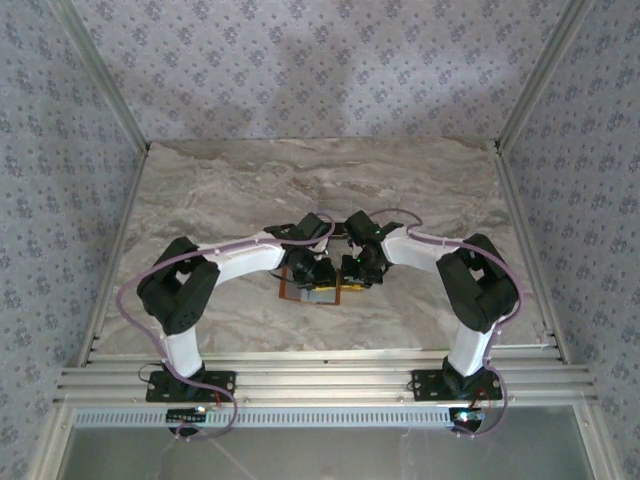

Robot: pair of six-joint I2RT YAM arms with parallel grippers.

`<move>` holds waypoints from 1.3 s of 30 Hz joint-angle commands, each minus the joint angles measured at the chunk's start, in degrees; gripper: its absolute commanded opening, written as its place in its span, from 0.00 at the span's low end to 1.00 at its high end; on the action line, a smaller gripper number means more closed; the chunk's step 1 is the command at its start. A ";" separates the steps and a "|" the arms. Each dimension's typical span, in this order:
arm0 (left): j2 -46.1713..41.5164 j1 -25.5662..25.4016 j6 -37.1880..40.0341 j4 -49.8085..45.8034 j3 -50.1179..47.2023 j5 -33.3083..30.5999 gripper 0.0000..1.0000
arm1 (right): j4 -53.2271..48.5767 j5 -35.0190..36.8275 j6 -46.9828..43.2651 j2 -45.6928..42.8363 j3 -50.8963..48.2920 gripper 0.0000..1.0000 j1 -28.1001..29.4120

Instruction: Take the credit cards out of the card holder

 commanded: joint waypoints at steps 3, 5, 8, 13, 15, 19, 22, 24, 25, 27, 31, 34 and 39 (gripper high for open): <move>1.39 -0.25 -0.83 0.74 1.20 2.07 0.20 | -0.12 0.91 -0.04 0.57 -0.82 0.25 -0.05; 1.61 -0.26 -1.16 1.48 0.92 2.30 0.20 | -0.26 0.98 -0.04 0.57 -0.74 0.25 -0.03; 2.03 -0.27 -1.67 2.72 0.49 2.69 0.20 | -0.41 0.99 -0.12 0.49 -0.81 0.25 -0.02; 2.41 -0.23 -1.37 2.55 0.45 2.49 0.20 | -0.54 1.09 -0.05 0.48 -0.80 0.25 -0.09; 2.42 -0.23 -1.04 1.85 0.26 1.82 0.20 | -0.66 1.06 -0.04 0.62 -0.81 0.25 -0.04; 2.41 -0.24 -0.58 0.76 0.07 0.52 0.20 | -0.48 1.15 -0.04 0.66 -0.97 0.25 -0.01; 1.98 -0.23 0.40 -1.14 0.32 -1.51 0.20 | -0.47 1.33 -0.04 0.75 -1.08 0.25 -0.01; 1.88 -0.23 1.33 -3.50 0.92 -3.37 0.20 | -0.43 1.26 -0.07 0.79 -1.12 0.25 -0.03; 1.82 -0.24 1.74 -4.12 1.06 -3.84 0.20 | -0.47 1.25 -0.08 0.83 -1.17 0.25 -0.05; 1.65 -0.24 2.25 -5.33 1.15 -4.84 0.20 | -0.45 1.26 -0.08 0.88 -1.08 0.25 -0.02; 1.23 -0.24 3.01 -7.13 1.15 -6.55 0.21 | -0.70 1.30 -0.04 0.84 -0.82 0.25 -0.04; 0.42 -0.24 3.81 -8.58 1.30 -8.41 0.21 | -0.71 1.31 -0.11 0.75 -0.81 0.25 -0.03; -0.71 -0.28 6.19 -13.81 3.56 -14.79 0.24 | -0.94 1.50 -0.12 0.66 -0.83 0.25 0.00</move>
